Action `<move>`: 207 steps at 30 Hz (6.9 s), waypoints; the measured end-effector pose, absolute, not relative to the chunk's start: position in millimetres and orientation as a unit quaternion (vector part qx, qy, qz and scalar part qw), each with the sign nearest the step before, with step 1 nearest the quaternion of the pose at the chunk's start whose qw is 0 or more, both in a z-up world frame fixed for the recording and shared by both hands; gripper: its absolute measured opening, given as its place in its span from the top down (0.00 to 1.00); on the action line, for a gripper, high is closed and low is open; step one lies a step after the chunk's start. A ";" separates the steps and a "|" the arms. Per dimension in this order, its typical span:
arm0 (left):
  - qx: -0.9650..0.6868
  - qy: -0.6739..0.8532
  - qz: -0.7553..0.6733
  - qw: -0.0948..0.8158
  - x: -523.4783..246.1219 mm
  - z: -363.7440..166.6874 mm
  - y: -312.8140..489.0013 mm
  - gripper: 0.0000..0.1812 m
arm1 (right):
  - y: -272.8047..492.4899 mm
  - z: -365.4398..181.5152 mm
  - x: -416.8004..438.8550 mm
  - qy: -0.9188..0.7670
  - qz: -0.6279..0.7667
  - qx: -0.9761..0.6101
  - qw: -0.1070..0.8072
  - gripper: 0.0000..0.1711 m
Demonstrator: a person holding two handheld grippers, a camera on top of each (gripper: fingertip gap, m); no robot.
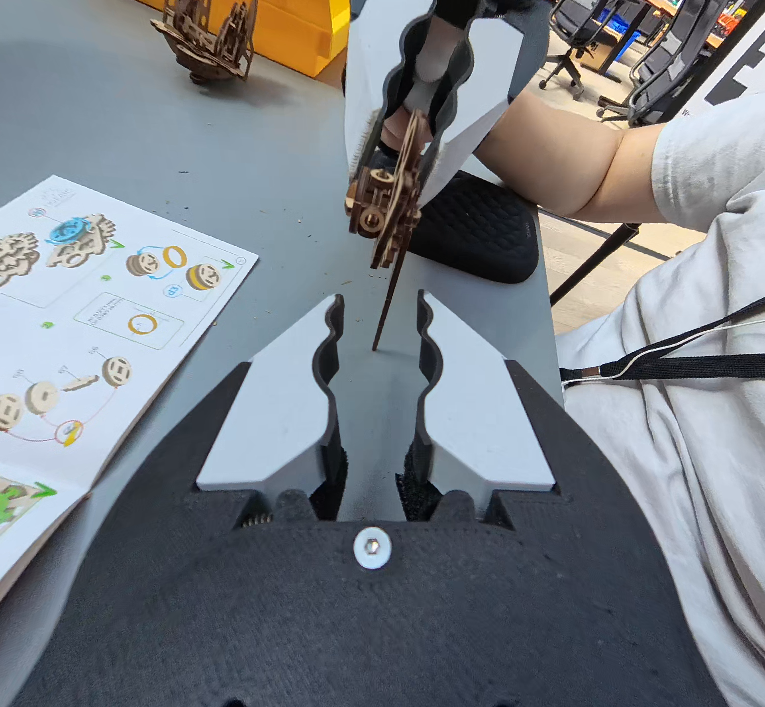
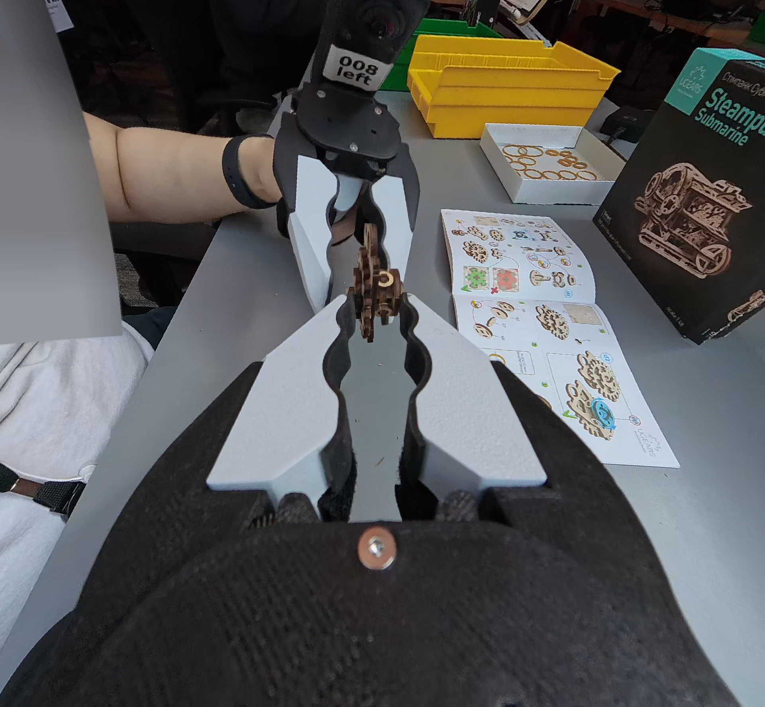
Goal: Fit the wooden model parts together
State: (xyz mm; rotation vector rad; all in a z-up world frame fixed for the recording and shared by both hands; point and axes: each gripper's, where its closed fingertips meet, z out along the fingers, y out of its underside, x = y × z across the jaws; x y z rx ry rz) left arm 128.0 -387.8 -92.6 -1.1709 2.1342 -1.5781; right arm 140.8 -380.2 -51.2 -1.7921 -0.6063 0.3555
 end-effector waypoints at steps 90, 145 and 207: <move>-0.295 0.739 -0.526 0.301 149.4 -49.4 -377.1 0.89 | -374.5 -37.3 154.5 -0.296 0.057 -0.814 0.497 0.77; -0.321 0.748 -0.524 0.249 161.4 -96.3 -394.5 1.00 | -369.8 -34.1 155.7 -0.353 0.004 -0.873 0.336 0.88; -0.333 0.687 -0.597 0.246 154.0 -73.2 -389.8 1.00 | -358.9 -24.9 152.9 -0.327 0.022 -0.871 0.366 0.88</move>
